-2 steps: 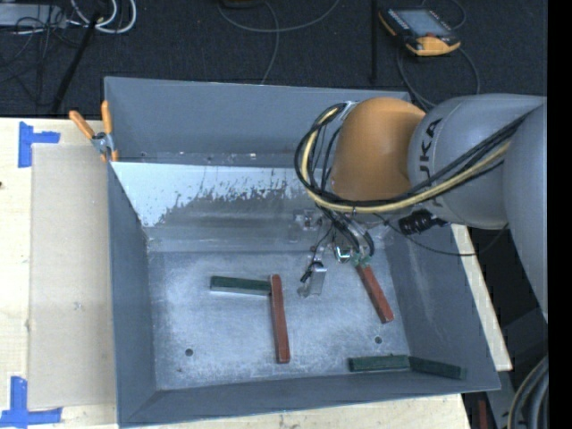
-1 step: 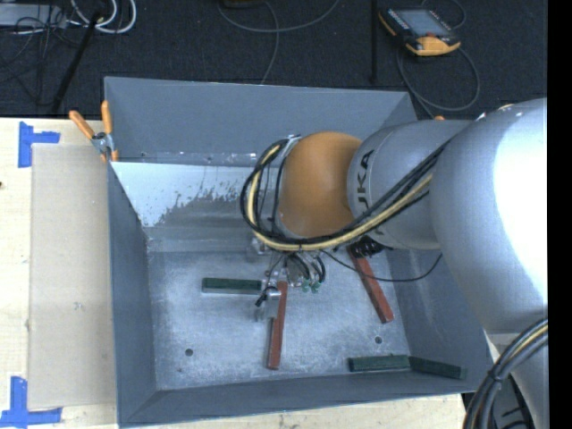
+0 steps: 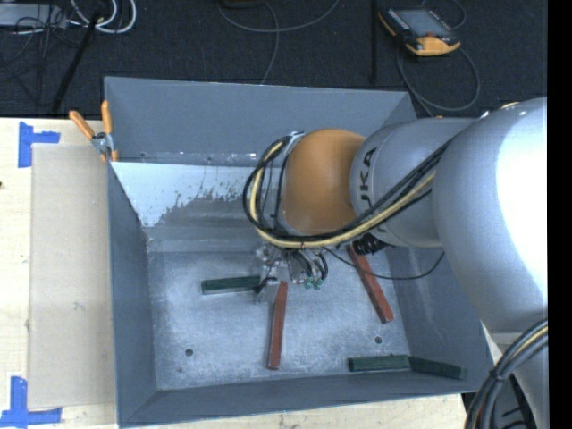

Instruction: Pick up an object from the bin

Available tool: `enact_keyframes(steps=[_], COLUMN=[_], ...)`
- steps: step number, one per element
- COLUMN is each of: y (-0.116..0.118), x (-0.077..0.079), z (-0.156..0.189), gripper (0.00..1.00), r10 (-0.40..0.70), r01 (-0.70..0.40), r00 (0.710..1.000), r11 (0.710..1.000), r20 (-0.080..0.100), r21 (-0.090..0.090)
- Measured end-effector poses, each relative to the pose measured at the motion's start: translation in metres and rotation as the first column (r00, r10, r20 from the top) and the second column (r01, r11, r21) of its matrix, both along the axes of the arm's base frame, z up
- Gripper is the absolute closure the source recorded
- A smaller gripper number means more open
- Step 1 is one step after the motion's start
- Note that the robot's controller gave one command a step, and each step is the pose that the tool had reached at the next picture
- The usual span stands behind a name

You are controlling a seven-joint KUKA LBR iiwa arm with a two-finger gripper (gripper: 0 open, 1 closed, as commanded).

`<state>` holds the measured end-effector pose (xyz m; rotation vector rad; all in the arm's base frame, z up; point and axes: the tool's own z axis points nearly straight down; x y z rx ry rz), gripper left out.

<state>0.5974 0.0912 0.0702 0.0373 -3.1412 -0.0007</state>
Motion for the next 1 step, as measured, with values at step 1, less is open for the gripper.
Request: enact_keyframes(steps=[1], y=[0.0176], x=[0.0259], z=[0.1459], gripper=[1.00], r10=[0.188], r01=[-0.188], r00=[0.982], r11=[0.982], r20=[0.011], r21=[0.000])
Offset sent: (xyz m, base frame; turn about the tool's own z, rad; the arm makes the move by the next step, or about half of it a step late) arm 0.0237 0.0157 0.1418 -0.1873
